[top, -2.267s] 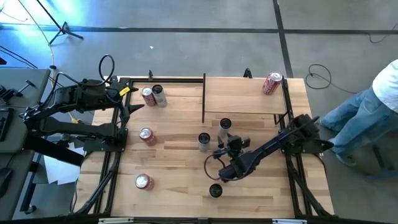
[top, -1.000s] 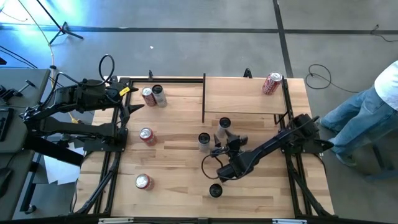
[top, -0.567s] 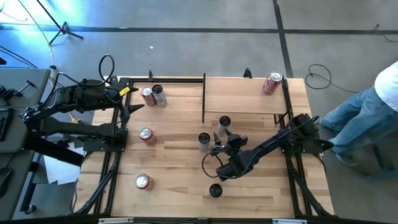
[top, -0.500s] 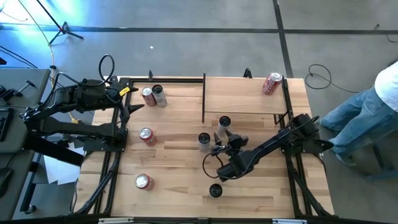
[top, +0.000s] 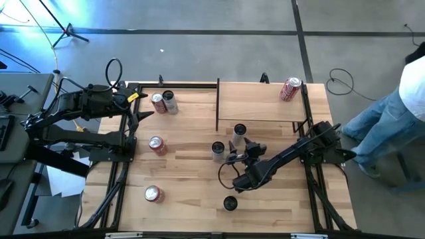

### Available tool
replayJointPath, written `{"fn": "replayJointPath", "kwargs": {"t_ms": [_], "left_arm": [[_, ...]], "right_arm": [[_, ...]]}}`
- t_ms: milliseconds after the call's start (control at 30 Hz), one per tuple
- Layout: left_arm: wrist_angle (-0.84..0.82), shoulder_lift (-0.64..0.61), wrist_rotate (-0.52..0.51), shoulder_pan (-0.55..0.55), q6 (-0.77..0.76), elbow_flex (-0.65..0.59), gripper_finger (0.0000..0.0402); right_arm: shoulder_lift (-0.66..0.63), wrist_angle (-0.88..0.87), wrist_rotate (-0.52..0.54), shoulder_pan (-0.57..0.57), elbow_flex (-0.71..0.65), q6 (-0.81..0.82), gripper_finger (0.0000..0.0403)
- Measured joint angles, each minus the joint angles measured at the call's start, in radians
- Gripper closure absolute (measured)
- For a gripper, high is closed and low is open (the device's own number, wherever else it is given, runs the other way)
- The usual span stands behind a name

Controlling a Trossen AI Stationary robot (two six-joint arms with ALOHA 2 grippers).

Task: Place canned beverage on shelf
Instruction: Put the white soda can on the shelf

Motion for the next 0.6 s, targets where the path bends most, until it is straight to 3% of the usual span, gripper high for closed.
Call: {"fn": "replayJointPath", "kwargs": {"t_ms": [267,600], "left_arm": [[0.000,0.000,0.000,0.000,0.000,0.000,0.0067],[0.000,0.000,0.000,0.000,0.000,0.000,0.0067]], "right_arm": [[0.000,-0.085,0.001,-0.001,0.000,0.086,0.0056],[0.000,-0.093,0.042,-0.046,-0.001,0.034,0.0056]]}}
